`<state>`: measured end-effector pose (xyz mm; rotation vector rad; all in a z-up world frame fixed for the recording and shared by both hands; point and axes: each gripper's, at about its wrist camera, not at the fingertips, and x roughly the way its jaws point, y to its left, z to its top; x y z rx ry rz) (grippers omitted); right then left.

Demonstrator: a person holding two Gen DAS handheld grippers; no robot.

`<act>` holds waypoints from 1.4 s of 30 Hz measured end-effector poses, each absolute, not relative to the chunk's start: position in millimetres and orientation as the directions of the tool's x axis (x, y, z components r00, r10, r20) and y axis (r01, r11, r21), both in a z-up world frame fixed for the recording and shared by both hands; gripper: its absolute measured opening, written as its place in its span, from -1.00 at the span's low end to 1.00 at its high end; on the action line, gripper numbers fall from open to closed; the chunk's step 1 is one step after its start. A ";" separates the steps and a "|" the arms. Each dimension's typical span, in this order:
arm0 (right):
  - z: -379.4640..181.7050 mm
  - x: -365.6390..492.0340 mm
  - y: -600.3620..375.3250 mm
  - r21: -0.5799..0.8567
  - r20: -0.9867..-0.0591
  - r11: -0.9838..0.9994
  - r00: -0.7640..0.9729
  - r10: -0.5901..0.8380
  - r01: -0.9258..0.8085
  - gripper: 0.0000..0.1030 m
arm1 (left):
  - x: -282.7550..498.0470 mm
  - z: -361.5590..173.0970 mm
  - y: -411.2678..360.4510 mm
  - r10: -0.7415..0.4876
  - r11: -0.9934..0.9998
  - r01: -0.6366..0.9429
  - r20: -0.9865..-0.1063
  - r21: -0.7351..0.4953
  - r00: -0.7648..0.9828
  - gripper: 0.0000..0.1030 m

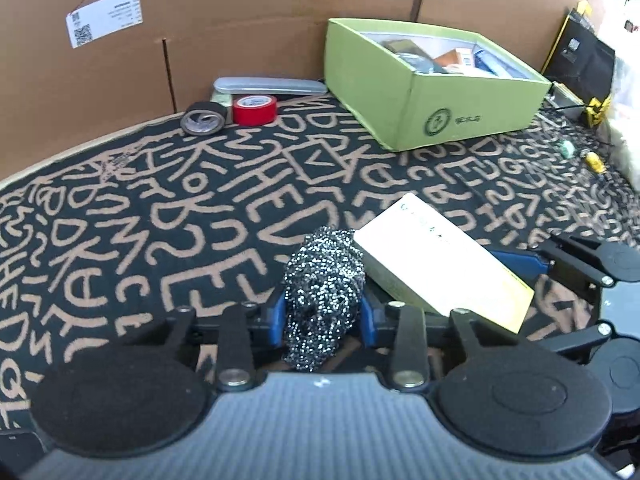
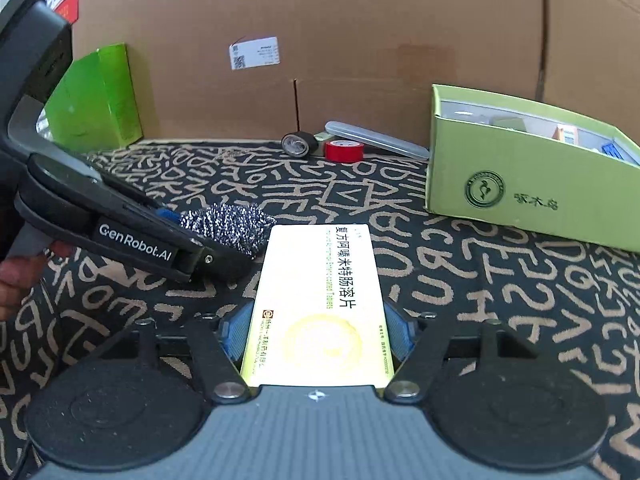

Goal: Organize objects
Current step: 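Carry the steel wool and yellow box into the lime-green box and open both tools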

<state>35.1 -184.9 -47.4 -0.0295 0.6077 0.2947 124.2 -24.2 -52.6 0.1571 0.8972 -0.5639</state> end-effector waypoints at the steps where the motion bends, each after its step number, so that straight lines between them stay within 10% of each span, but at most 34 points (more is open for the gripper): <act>1: -46.6 32.7 -188.0 0.073 -0.562 0.958 0.782 0.268 -0.276 0.36 | 122.8 -49.6 -25.1 -0.407 0.840 0.532 -0.773 -0.108 0.486 -0.32; 18: 43.9 42.2 -300.2 0.029 -0.314 1.000 0.949 0.017 -0.009 0.36 | 176.7 59.1 -160.0 -0.563 0.778 0.610 -0.595 -0.148 0.574 -0.32; 33: 18.8 166.8 -379.3 0.007 -0.356 0.991 0.926 -0.125 0.136 0.36 | 269.1 15.1 -254.3 -0.469 0.849 0.515 -0.623 -0.121 0.626 -0.26; 38: 3.4 182.6 -375.0 -0.055 -0.363 0.992 0.923 -0.125 0.113 0.47 | 267.5 6.2 -252.4 -0.435 0.874 0.476 -0.597 -0.099 0.674 0.98; 42: -3.0 176.4 -372.4 -0.078 -0.331 0.989 0.933 -0.144 0.125 0.71 | 261.9 8.1 -246.5 -0.434 0.880 0.464 -0.578 -0.106 0.691 1.00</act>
